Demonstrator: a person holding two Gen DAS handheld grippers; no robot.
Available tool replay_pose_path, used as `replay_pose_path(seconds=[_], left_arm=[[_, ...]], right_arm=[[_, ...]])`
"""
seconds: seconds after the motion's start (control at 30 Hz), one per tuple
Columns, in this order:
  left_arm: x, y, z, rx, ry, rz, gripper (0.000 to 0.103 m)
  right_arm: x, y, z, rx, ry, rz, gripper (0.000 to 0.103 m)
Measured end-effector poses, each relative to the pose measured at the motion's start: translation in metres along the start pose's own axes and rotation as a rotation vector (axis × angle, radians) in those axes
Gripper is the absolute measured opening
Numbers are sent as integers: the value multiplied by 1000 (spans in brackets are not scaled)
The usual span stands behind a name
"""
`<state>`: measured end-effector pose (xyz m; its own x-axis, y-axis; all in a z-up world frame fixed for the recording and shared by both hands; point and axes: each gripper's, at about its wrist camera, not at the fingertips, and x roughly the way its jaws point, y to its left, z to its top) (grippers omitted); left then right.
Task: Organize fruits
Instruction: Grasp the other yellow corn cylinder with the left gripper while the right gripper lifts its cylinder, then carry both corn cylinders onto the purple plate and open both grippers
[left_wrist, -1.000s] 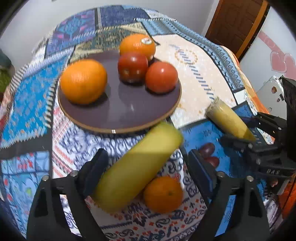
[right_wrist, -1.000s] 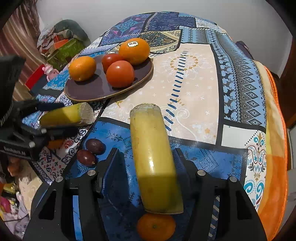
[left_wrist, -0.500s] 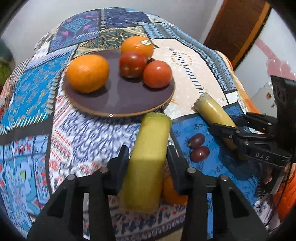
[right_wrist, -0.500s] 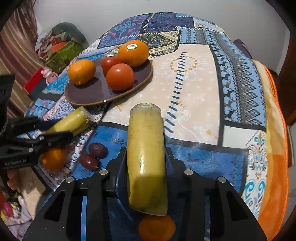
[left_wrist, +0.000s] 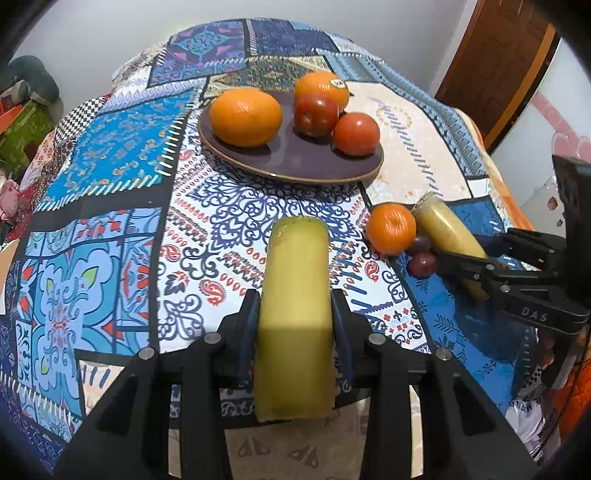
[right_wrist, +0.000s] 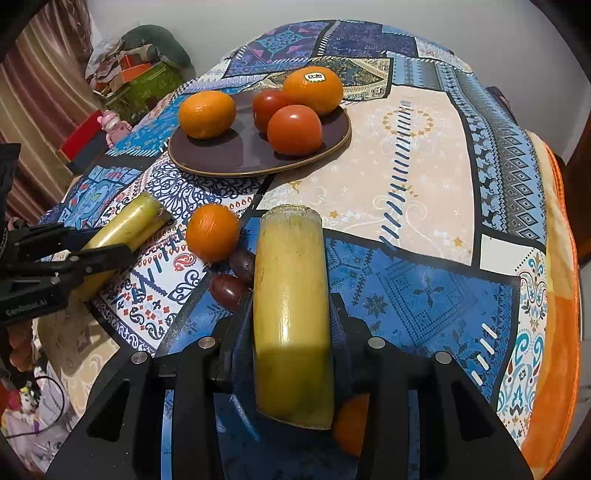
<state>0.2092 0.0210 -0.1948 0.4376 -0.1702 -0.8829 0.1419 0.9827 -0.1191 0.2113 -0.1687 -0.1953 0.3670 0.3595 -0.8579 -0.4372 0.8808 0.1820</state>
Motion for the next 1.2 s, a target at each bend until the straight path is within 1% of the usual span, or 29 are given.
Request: replay_pose_path(seconds=[0.17,0.3,0.43,0.53,0.6,0.67,0.77,0.87,1.03,1.2], left_arm=[[10,-3,7,5,-1,-15,38],[16,0,8,2,-19,-35,37],[13,-5,8,16,-24,-16,37],[10,-3,11,-13,-25,-23,37],[6,1,13,-26,-37,-25,37],[0,3,16,-27,-60,-2,37],[-10,9,21,-43,-84,-12,37],[-20,12,28,-47,-111,-5,37],[-35,19,44,-57,-159,-4,37],[-46,26,61,-72,-197,-7,37]], right_arm=[[5,4,2,-21,3,-16,37],[7,5,0,-16,-17,-18,36],[4,5,0,-3,-39,-18,36],[-3,1,1,16,-66,-20,36],[-7,-2,3,32,-81,-14,36],[-12,-4,6,34,-98,-21,36],[-21,-6,15,40,-130,-18,36],[-26,-4,24,37,-155,-14,36],[-30,9,46,14,-194,-3,36],[-25,22,70,-9,-217,16,36]])
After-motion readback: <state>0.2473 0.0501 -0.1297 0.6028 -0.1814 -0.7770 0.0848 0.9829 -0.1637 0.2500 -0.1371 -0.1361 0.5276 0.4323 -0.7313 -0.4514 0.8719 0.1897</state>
